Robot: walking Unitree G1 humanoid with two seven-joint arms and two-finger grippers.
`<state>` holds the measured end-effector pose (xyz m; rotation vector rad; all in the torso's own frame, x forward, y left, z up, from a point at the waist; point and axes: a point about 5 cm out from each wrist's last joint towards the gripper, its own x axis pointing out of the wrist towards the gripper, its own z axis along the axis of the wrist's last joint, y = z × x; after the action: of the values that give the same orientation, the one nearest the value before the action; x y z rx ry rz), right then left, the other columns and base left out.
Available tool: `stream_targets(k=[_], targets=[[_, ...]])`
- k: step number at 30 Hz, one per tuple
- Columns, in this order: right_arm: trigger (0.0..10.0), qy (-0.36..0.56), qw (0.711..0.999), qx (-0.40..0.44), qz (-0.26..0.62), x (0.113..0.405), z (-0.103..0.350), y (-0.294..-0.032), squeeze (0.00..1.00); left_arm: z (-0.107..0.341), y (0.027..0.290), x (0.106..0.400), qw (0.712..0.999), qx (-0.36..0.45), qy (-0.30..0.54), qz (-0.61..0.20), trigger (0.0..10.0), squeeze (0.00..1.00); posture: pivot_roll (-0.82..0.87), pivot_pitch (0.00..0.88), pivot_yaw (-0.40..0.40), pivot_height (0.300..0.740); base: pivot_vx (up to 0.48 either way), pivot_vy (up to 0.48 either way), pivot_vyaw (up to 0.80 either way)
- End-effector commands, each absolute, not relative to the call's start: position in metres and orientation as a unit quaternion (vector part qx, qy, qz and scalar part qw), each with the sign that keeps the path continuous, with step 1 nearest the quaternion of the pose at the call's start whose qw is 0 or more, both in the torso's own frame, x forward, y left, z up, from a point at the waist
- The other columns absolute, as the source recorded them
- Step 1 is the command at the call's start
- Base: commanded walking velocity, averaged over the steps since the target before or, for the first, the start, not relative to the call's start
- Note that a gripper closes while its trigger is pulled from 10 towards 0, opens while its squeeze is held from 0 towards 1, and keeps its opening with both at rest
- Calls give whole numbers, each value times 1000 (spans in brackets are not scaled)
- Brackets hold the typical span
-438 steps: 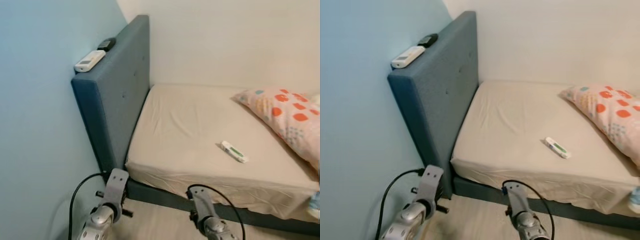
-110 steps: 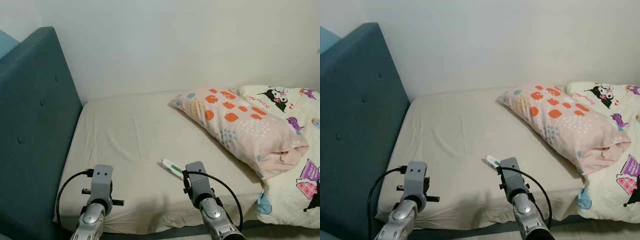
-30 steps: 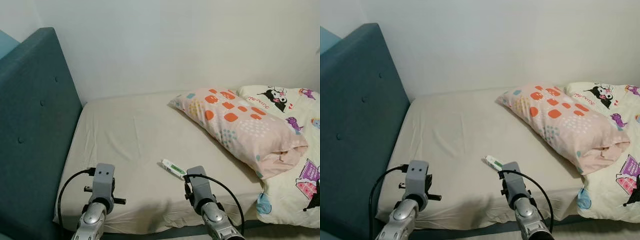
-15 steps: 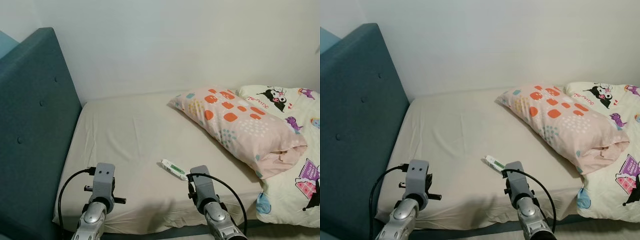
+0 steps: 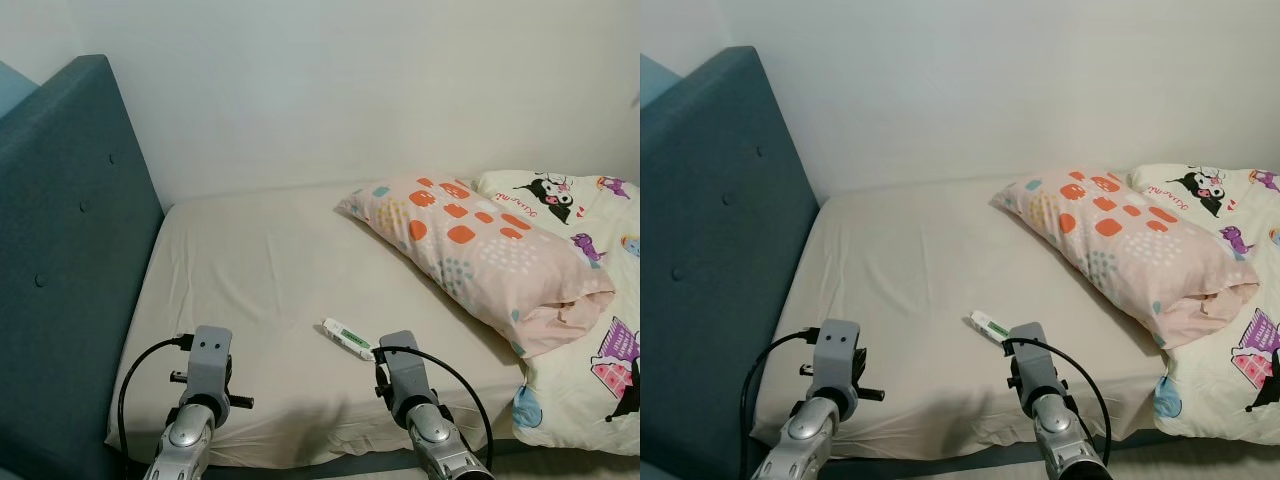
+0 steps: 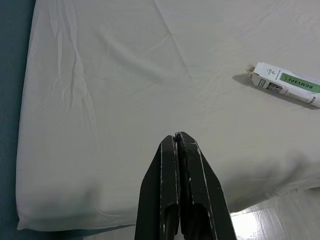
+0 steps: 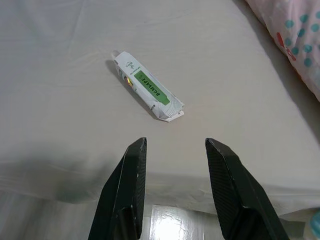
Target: Clean up the room
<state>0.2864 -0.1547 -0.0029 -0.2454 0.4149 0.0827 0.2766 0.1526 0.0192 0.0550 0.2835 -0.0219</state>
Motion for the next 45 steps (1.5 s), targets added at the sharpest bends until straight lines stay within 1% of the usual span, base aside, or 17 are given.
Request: stream_targets(k=[1, 9, 14, 28, 45], targets=[[10000, 214, 969, -118, 41, 284, -5, -154, 0, 16, 152, 276, 988, 27, 152, -12, 10000, 0, 10, 76, -17, 740, 0, 0, 0], [10000, 213, 969, -116, 47, 284, -6, -153, 0, 18, 152, 274, 990, 24, 140, -13, 10000, 0, 13, 74, -21, 740, 0, 0, 0], [10000, 211, 965, -140, 66, 284, -5, -150, 0, 16, 152, 273, 989, 30, 145, -15, 10000, 0, 12, 69, -23, 740, 0, 0, 0], [10000, 213, 964, -146, 66, 284, -6, -150, 0, 16, 149, 273, 989, 32, 145, -20, 10000, 0, 11, 61, -22, 740, 0, 0, 773], [10000, 214, 964, -142, 65, 286, -5, -150, 0, 17, 148, 275, 987, 34, 153, -23, 10000, 0, 14, 75, -24, 740, 0, 0, 800]])
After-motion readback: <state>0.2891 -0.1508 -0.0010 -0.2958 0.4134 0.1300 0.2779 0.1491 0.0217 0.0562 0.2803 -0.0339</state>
